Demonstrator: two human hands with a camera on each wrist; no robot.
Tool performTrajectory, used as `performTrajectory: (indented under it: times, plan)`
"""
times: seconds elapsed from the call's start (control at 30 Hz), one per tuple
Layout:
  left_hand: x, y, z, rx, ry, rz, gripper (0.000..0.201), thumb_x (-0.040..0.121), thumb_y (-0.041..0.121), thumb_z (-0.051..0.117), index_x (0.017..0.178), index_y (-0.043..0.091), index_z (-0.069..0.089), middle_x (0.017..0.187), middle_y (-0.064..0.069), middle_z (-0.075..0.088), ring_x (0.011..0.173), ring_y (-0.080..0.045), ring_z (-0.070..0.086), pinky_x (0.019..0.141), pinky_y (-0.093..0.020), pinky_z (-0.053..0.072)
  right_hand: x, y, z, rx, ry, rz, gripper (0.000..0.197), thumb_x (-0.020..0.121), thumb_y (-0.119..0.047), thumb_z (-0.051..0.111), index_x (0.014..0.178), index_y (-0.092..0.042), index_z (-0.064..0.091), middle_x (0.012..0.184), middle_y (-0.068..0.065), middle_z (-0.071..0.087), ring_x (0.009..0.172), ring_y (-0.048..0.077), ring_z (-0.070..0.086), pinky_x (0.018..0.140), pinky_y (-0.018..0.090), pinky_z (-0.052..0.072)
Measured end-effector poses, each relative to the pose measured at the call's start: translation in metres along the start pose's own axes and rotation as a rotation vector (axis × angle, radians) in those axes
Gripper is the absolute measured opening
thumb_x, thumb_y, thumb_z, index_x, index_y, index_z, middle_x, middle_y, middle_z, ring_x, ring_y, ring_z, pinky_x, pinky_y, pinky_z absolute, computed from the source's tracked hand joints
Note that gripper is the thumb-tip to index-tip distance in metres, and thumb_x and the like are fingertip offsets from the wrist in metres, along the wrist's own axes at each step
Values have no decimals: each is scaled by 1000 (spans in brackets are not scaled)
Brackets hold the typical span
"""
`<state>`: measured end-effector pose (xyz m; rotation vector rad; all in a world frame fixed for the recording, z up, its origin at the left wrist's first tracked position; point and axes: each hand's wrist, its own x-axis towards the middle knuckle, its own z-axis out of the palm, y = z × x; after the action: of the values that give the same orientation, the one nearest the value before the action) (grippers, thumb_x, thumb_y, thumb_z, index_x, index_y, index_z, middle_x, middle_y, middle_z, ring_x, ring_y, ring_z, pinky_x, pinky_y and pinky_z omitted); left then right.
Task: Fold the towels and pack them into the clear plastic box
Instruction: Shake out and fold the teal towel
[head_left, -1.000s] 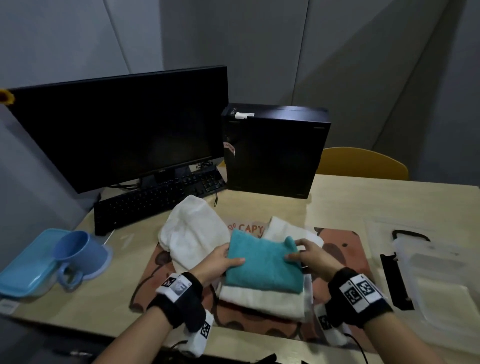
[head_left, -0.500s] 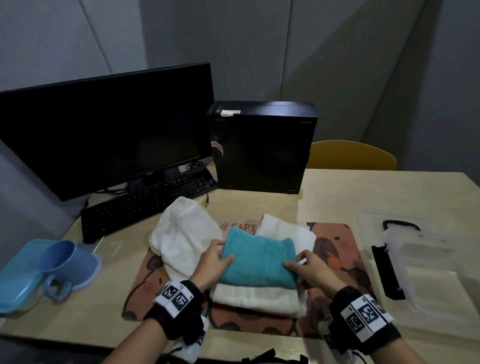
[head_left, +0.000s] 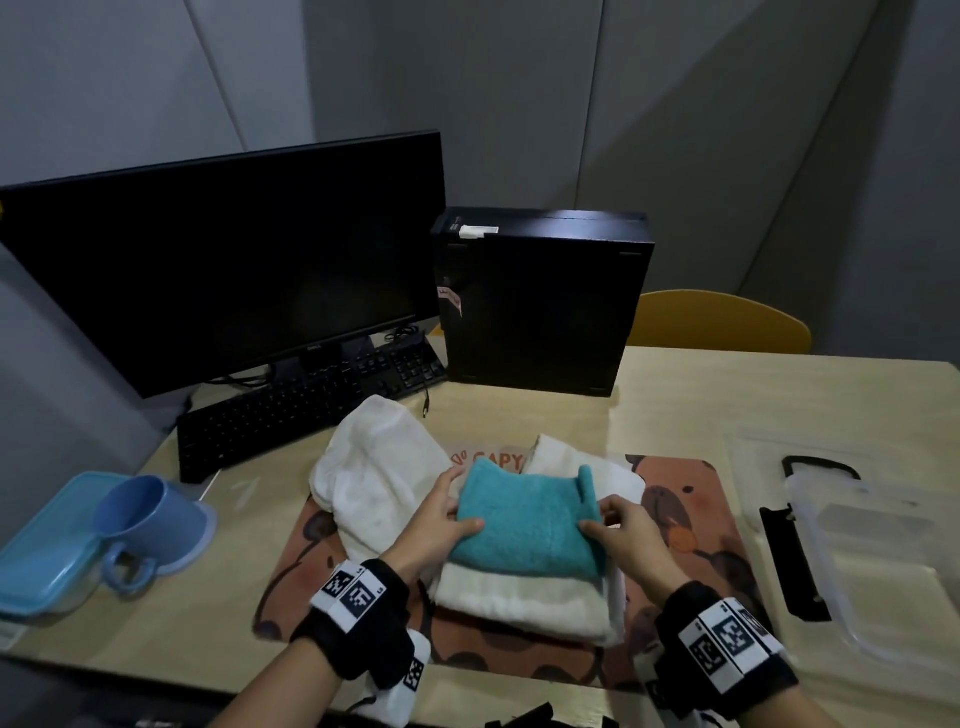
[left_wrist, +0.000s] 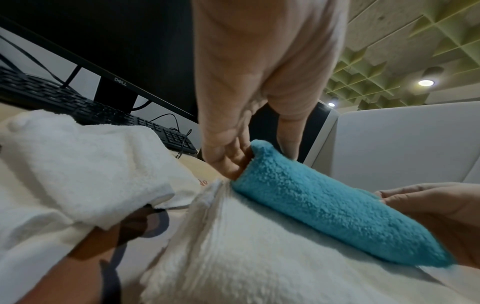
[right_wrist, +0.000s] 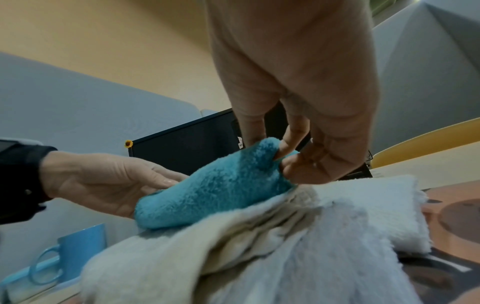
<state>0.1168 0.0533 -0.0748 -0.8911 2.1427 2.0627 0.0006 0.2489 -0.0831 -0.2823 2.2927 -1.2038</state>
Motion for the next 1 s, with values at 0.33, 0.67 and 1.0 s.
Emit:
performTrajectory:
  times: [0.33, 0.67, 1.0]
  plan:
    - [-6, -12, -6, 130, -49, -73, 59, 87, -5, 55, 136, 14, 29, 96, -10, 56, 77, -11, 59, 51, -12, 48, -4, -1, -1, 32, -143, 194, 40, 83, -24, 68, 109, -11, 40, 90, 8, 59, 62, 13, 57, 39, 18, 43]
    - [-4, 1, -6, 131, 75, -55, 63, 92, 40, 49, 141, 13, 22, 113, -4, 53, 95, -12, 54, 74, -19, 46, -12, -40, -21, 548, -311, -57, 25, 89, 2, 48, 111, -7, 55, 107, 12, 65, 89, 20, 69, 69, 26, 56]
    - [26, 70, 17, -315, -67, 98, 65, 83, 25, 65, 139, 18, 33, 127, -10, 56, 109, -26, 61, 84, -37, 55, 3, -69, -55, 945, -195, -285, 37, 87, 14, 33, 103, -12, 54, 97, 5, 61, 75, 10, 68, 59, 22, 56]
